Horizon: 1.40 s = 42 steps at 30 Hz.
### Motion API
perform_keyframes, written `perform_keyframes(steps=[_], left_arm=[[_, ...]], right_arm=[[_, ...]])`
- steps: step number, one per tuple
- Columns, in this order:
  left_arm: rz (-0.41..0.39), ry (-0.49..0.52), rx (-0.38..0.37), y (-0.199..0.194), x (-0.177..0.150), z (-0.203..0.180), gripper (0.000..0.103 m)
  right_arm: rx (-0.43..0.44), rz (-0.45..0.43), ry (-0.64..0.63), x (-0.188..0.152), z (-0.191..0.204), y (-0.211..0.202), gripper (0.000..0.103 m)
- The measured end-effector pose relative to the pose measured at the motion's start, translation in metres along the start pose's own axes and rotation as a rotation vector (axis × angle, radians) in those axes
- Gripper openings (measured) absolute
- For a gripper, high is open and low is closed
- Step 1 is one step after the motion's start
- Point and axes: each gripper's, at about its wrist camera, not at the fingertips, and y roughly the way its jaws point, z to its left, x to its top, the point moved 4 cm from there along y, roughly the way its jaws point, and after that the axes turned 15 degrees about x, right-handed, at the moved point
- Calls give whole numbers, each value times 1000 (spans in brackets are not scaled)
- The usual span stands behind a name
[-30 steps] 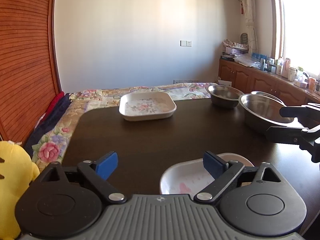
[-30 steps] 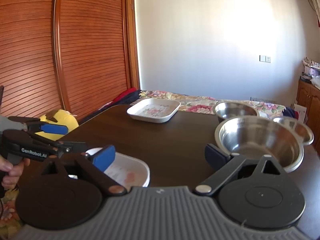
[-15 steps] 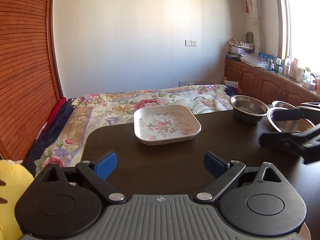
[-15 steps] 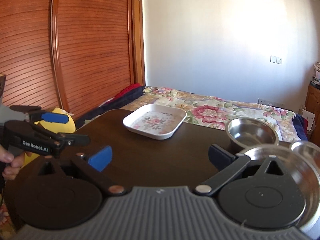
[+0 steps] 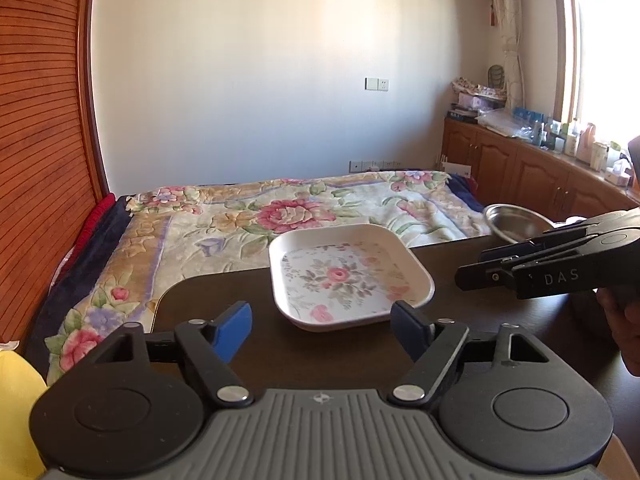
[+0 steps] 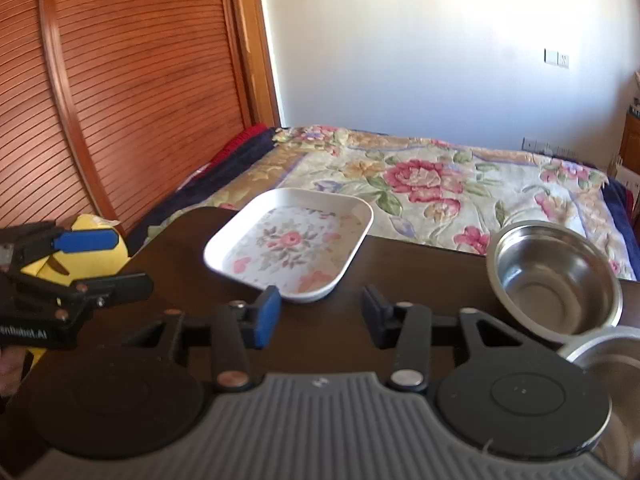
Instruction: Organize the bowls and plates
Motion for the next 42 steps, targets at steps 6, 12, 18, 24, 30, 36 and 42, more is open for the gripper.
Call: perform_keyframes(steps=[6,12,18,24,30,36,42], left_arm=[[45,-22,1,34,5,6,64],[81,-20,25,62,6,9,59],[106,-45,31,78,6,14,55],[138,-73,16,90,5,14,41],[157,-70,19,96,3,14,34],[168,-62,16,100,1,14,31],[168,-67,9,100,0,14,31]], right_arm=[[-12,30,56,8,-16,24,41],[-42,52,100,11,-27,42,36],[-45,72,131,11,-34,55,31],[-45,83,132,10,-34,62,30],[-33,88,140,10,-35,65,25],[-39,90,145,11,-37,68,24],[-41,86,149,11,-38,69,23]])
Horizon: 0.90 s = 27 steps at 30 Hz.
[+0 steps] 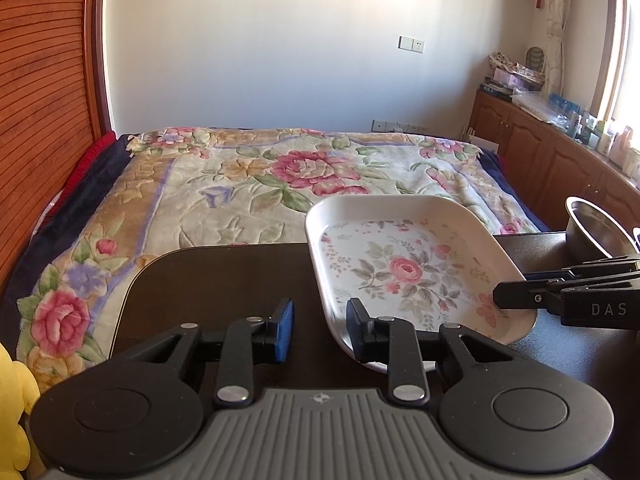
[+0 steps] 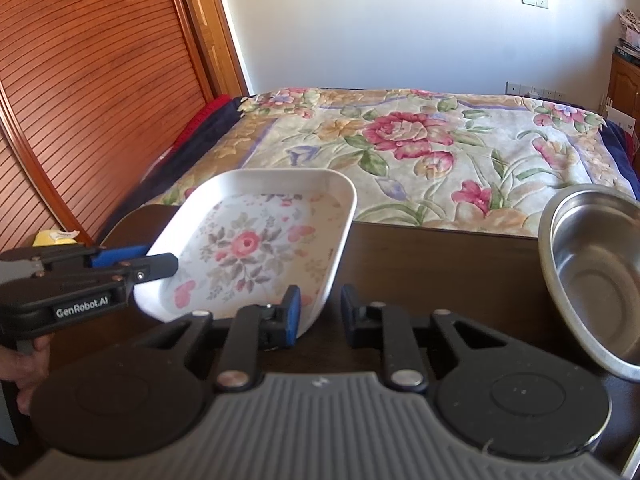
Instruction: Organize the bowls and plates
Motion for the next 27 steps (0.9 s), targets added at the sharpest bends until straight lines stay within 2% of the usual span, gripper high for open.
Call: perform_keyframes(steps=[2,6,18,27], left_arm=[[-2,3,-3,0,-1,-1,30],[0,-2,-20,-2,-1,-4,17],[5,7,-19,-22,-3,-5,17],[-34,20,-9,-55,1,-6,17]], right_arm=[[2,1,4,0,0,0,21],[13,3,10,0,0,0,16],[43,-9,32,0,-3,-8,15],[54,-40,12,-1,6,-30,15]])
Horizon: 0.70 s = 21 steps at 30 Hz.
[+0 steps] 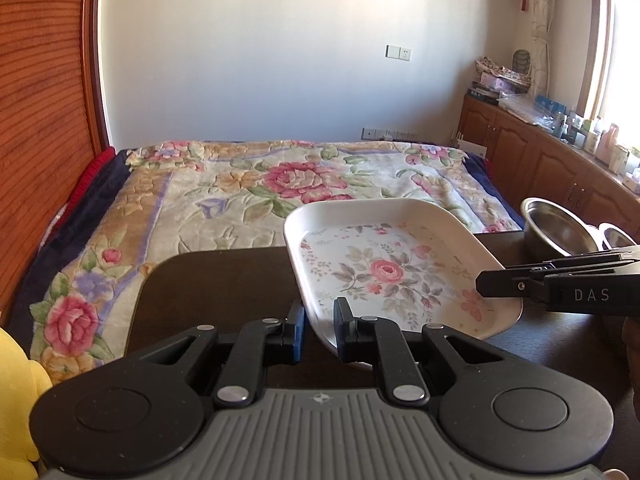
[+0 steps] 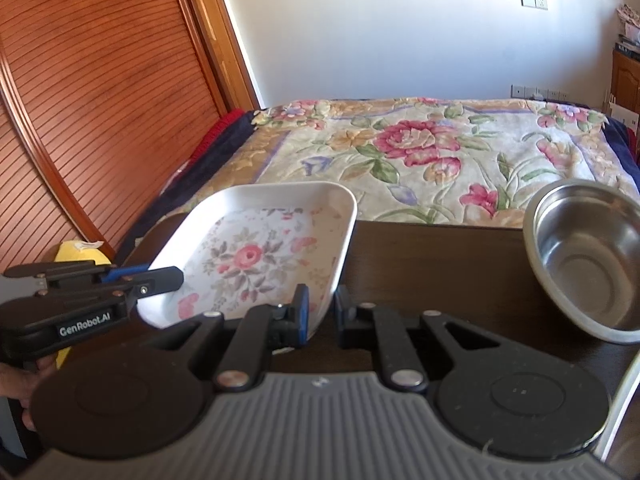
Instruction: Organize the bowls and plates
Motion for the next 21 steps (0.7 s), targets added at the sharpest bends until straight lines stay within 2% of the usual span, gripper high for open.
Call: perform_keyframes(steps=[21], left_arm=[[-92,38,-9,-93,-2,-16,17]], right_arm=[[48,-85,-46,-11,17,-72,15]])
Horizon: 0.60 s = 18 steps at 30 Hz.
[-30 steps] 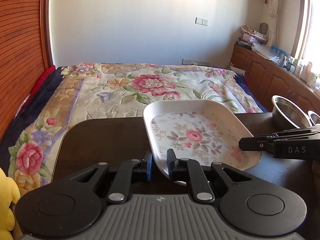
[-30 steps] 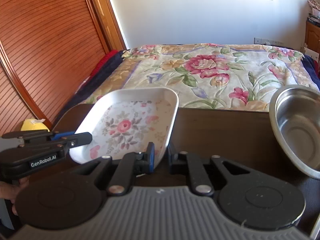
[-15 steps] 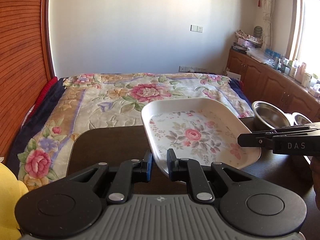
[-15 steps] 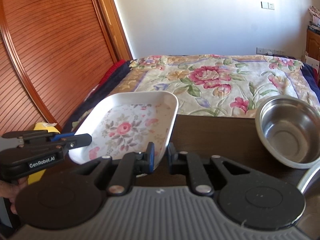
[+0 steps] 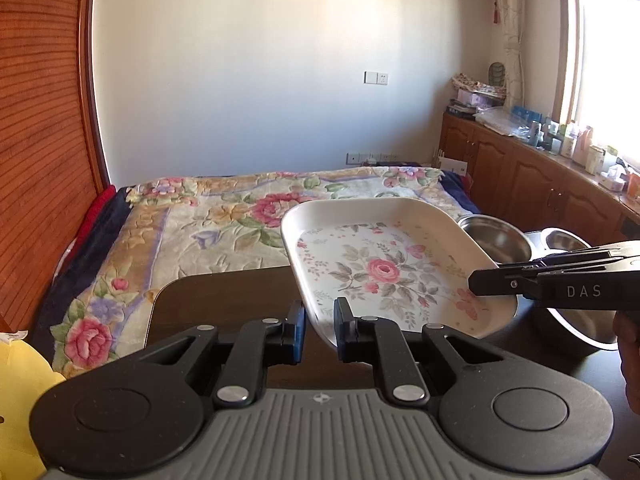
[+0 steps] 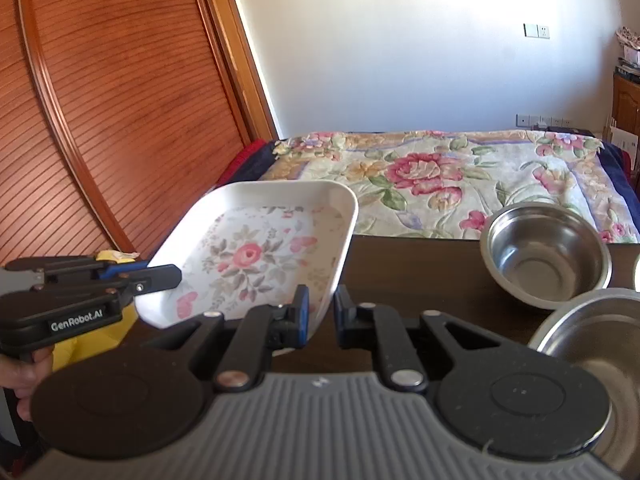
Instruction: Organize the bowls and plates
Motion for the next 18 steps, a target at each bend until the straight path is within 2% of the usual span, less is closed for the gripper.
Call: perform_keyframes(steps=[18], left_arm=[[-48,36,-3,-64,-16,-26,17]], right_arm=[[-1,-55,-23,-13,12,-51,15]])
